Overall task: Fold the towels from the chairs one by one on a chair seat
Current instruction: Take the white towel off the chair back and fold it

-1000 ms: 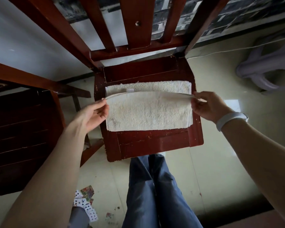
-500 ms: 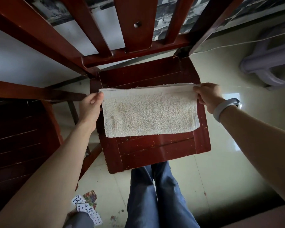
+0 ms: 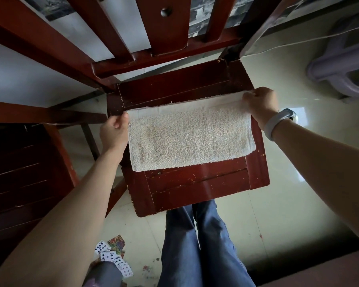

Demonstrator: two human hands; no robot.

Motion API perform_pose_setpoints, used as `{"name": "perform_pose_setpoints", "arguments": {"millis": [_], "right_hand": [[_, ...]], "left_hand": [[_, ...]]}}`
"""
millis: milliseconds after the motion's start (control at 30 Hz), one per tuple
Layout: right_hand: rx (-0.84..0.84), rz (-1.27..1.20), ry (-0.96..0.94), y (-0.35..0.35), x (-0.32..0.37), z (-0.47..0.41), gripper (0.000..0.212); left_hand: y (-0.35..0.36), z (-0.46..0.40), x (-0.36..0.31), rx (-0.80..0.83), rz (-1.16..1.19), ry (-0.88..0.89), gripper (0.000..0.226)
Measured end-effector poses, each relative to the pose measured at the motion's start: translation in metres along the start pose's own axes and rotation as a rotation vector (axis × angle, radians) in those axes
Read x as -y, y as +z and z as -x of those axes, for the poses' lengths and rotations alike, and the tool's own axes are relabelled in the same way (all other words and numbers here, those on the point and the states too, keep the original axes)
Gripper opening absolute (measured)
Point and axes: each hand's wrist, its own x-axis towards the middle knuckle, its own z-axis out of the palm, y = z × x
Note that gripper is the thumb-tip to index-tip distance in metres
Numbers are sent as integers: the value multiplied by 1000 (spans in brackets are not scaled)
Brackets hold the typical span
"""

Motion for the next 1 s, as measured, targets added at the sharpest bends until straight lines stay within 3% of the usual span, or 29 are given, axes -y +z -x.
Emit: {"name": "perform_pose_setpoints", "arguments": {"millis": [233,400,533,633,733,800,867,933,1000], "right_hand": [[-120,93,-152,5,3,7,28],[-200,272,-383,9,7,4,26],[-168,351,-301,11,6,-5,28],[-187,281,-231,13,7,-1,32],[-346,305,-373,12,9,19,39],[-299,383,-604,17,8,40,46],[-111,578,-831,29,2,58,53],[42,751,-895,44,-6,62,55],[38,768,-844,51,-13,54,54]], "left_hand": [[7,2,-5,-135,-173,79,35],[13,2,-5,-157,-308,93,37],[16,1,-7,-130,-419,86,39],[16,5,-14,-180,-389,63,36],[16,23,-16,-304,-475,239,38],[22,42,-17,-255,-590,419,45],[36,59,-17,-80,-675,543,52],[51,66,-12,62,-754,591,57],[60,64,-2,85,-808,565,60]]}}
